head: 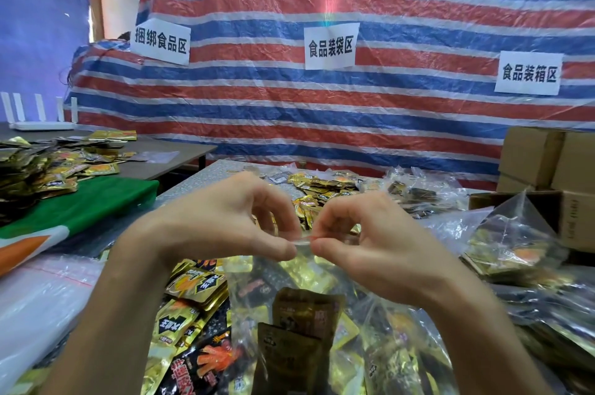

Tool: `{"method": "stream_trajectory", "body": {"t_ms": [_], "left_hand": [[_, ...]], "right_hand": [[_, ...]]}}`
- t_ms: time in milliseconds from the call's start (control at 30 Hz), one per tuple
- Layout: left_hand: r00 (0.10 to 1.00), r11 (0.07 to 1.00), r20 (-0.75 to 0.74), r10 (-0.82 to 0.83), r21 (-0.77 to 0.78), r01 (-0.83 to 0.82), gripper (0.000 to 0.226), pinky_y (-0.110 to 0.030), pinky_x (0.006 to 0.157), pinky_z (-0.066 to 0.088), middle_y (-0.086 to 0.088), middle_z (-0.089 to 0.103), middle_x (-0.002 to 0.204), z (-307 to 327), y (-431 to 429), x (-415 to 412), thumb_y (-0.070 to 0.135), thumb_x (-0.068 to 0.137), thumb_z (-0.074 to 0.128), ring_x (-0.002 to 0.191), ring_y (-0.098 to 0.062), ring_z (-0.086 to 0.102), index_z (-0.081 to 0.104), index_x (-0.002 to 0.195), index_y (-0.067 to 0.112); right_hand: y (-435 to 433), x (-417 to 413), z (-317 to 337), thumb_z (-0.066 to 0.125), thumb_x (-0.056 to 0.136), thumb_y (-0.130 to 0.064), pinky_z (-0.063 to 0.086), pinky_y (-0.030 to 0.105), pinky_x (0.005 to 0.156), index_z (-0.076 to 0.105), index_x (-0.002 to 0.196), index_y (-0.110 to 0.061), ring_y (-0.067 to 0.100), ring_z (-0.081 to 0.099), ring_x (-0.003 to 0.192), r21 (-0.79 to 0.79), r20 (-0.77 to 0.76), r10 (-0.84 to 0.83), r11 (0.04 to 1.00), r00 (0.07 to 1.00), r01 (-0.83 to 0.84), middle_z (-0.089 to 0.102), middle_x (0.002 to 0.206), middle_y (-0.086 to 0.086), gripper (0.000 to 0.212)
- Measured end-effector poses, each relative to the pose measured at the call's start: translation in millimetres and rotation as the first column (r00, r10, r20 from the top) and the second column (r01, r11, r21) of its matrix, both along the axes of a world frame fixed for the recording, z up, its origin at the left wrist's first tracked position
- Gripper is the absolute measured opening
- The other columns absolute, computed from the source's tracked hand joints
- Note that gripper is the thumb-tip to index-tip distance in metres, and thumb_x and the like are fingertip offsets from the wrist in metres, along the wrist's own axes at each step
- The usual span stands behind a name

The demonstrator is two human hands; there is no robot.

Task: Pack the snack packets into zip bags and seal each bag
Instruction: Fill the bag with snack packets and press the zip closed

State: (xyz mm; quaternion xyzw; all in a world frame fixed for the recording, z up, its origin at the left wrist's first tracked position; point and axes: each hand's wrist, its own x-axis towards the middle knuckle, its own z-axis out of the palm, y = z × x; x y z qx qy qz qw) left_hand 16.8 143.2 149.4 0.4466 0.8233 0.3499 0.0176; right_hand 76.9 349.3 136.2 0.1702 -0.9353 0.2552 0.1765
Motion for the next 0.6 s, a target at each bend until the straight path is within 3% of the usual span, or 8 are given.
{"method": "stream_trajectory", "body": {"t_ms": [100, 267, 367, 600], "left_hand": [[0.999, 1.0, -0.034, -0.019, 0.006, 0.019, 0.006, -0.019, 0.062, 0.046, 0.007, 0.072, 0.076, 0.9, 3.6, 3.0, 0.021, 0.084, 0.079, 0.068, -0.006, 0.061, 0.077, 0.08, 0.024], [0.999, 0.999, -0.052, -0.014, 0.051, 0.017, 0.011, -0.012, 0.058, 0.04, 0.003, 0.07, 0.07, 1.1, 5.6, 3.9, 0.01, 0.084, 0.077, 0.061, -0.003, 0.057, 0.077, 0.076, 0.017], [1.0, 0.999, -0.017, -0.01, 0.041, 0.01, 0.011, -0.012, 0.057, 0.04, 0.0, 0.071, 0.07, 0.9, 4.1, 2.2, 0.009, 0.084, 0.076, 0.061, -0.003, 0.057, 0.077, 0.076, 0.016], [0.999, 1.0, -0.027, 0.024, 0.012, -0.024, 0.004, -0.014, 0.056, 0.041, 0.005, 0.07, 0.07, 1.0, 3.5, 3.0, 0.022, 0.082, 0.08, 0.06, -0.002, 0.055, 0.079, 0.078, 0.022]], "right_hand": [[0.4, 0.5, -0.5, 0.071, 0.086, -0.04, 0.055, 0.045, 0.076, 0.071, 0.082, -0.03, 0.007, 0.063, 0.079, -0.003, 0.013, 0.015, 1.0, 1.0, -0.015, 0.068, 0.079, -0.013, 0.011], [6.4, 4.2, 3.3, 0.073, 0.081, -0.046, 0.057, 0.044, 0.074, 0.075, 0.086, -0.032, 0.009, 0.067, 0.078, -0.036, 0.036, 0.021, 0.999, 0.999, -0.02, 0.072, 0.08, -0.009, 0.015], [8.4, 4.4, 4.0, 0.073, 0.085, -0.039, 0.057, 0.042, 0.076, 0.075, 0.082, -0.03, 0.004, 0.066, 0.078, -0.009, 0.024, 0.009, 1.0, 1.0, -0.009, 0.071, 0.078, -0.015, 0.009], [5.9, 2.9, 2.7, 0.07, 0.085, -0.038, 0.056, 0.047, 0.074, 0.072, 0.082, -0.031, 0.008, 0.064, 0.076, 0.014, -0.005, 0.006, 1.0, 1.0, -0.005, 0.069, 0.075, -0.011, 0.008]]}}
